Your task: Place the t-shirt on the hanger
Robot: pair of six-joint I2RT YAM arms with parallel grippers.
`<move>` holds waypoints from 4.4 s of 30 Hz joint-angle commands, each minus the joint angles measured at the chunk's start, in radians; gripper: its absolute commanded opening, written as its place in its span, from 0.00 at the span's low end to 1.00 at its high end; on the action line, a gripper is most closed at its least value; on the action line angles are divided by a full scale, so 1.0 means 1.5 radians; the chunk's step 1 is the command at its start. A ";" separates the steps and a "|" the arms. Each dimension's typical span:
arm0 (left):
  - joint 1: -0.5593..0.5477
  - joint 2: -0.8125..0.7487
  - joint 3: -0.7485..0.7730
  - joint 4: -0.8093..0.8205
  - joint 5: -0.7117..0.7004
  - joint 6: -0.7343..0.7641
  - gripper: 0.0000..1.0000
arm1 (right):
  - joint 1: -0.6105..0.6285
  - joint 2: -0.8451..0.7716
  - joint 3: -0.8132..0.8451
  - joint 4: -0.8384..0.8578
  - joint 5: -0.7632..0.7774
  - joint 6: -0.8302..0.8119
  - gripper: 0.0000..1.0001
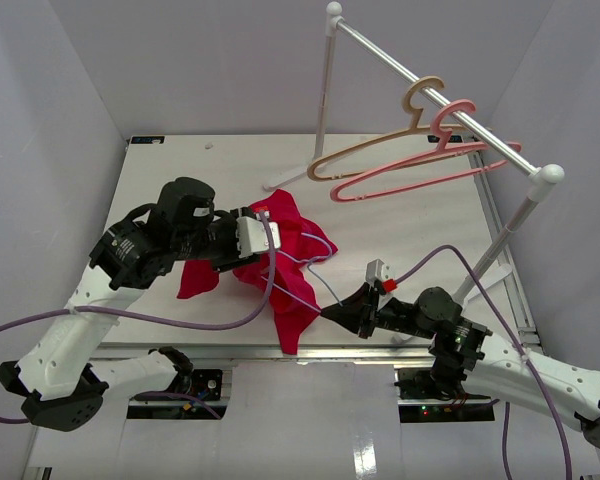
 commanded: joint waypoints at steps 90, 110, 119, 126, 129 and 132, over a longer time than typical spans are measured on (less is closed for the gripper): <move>-0.026 0.003 0.118 -0.007 -0.007 -0.164 0.59 | 0.004 -0.059 -0.003 0.084 -0.010 -0.026 0.08; -0.025 -0.014 -0.028 -0.035 0.129 -0.095 0.63 | 0.004 -0.077 -0.021 0.081 -0.015 -0.023 0.08; -0.027 0.030 -0.027 -0.068 0.220 -0.058 0.00 | 0.004 -0.060 -0.013 0.100 -0.025 -0.021 0.08; -0.028 0.041 0.001 -0.012 0.367 -0.058 0.00 | 0.004 -0.017 0.003 0.121 -0.022 -0.035 0.08; -0.029 0.055 -0.008 0.007 0.386 -0.075 0.04 | 0.004 -0.004 0.029 0.101 -0.028 -0.036 0.08; -0.028 0.065 -0.028 0.019 0.388 -0.084 0.10 | 0.004 -0.007 0.041 0.099 -0.031 -0.039 0.08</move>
